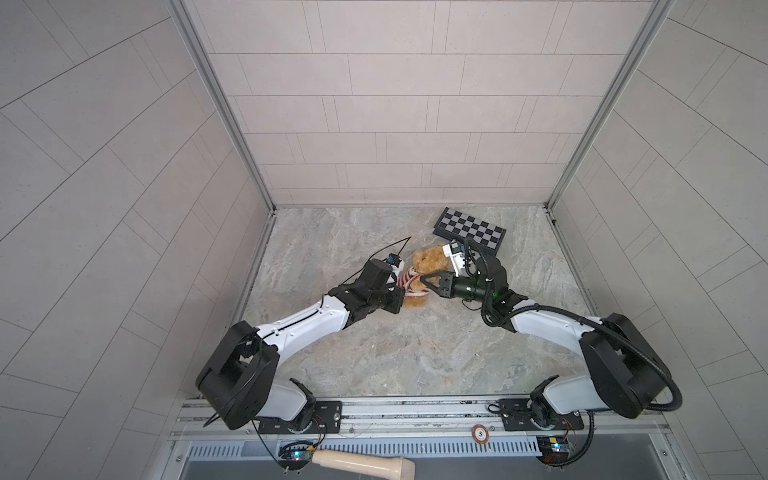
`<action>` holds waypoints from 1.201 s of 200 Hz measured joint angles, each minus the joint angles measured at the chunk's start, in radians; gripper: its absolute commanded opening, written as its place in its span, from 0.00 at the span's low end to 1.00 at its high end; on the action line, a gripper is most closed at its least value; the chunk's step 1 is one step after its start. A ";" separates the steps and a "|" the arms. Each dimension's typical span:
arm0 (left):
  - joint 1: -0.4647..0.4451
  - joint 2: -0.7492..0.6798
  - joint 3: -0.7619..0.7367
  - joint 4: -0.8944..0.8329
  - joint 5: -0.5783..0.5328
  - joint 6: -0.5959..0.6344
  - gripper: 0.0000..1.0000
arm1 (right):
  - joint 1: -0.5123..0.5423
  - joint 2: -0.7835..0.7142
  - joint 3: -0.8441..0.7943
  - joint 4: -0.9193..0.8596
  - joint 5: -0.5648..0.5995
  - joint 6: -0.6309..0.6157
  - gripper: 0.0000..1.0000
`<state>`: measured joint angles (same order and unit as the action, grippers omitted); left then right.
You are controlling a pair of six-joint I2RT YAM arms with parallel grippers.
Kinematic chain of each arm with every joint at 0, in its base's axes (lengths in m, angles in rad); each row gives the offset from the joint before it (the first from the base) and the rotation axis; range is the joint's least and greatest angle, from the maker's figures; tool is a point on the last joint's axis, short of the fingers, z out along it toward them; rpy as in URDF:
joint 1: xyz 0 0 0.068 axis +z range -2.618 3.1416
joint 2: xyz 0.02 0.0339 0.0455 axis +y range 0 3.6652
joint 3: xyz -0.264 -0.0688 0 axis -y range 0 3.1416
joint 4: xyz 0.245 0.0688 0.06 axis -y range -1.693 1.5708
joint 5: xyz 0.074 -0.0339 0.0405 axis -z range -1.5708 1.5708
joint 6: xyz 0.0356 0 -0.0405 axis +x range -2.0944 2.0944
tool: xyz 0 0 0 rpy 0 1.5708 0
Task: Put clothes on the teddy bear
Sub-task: 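Tug the sweater sleeve over the bear's arm with the right gripper while left holds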
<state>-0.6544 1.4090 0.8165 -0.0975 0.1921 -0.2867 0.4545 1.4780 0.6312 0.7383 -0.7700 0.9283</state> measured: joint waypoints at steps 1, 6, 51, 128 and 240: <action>0.000 0.000 0.000 0.000 -0.001 0.000 0.00 | -0.004 0.010 -0.003 0.020 -0.005 0.018 0.00; 0.000 0.000 0.000 0.000 -0.005 0.000 0.00 | -0.018 0.040 -0.012 0.087 -0.023 0.052 0.00; 0.001 -0.024 -0.029 0.022 -0.006 -0.001 0.10 | -0.053 0.174 -0.054 0.347 -0.090 0.216 0.00; -0.047 -0.221 -0.061 0.014 -0.005 0.030 0.36 | -0.011 -0.045 0.000 -0.091 0.040 -0.075 0.00; -0.110 -0.039 0.068 0.058 0.082 0.024 0.46 | 0.037 -0.077 0.016 -0.198 0.105 -0.114 0.00</action>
<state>-0.7643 1.3705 0.8848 -0.0399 0.2745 -0.2623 0.4915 1.4006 0.6468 0.5400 -0.6647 0.8139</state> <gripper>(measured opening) 0.456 0.058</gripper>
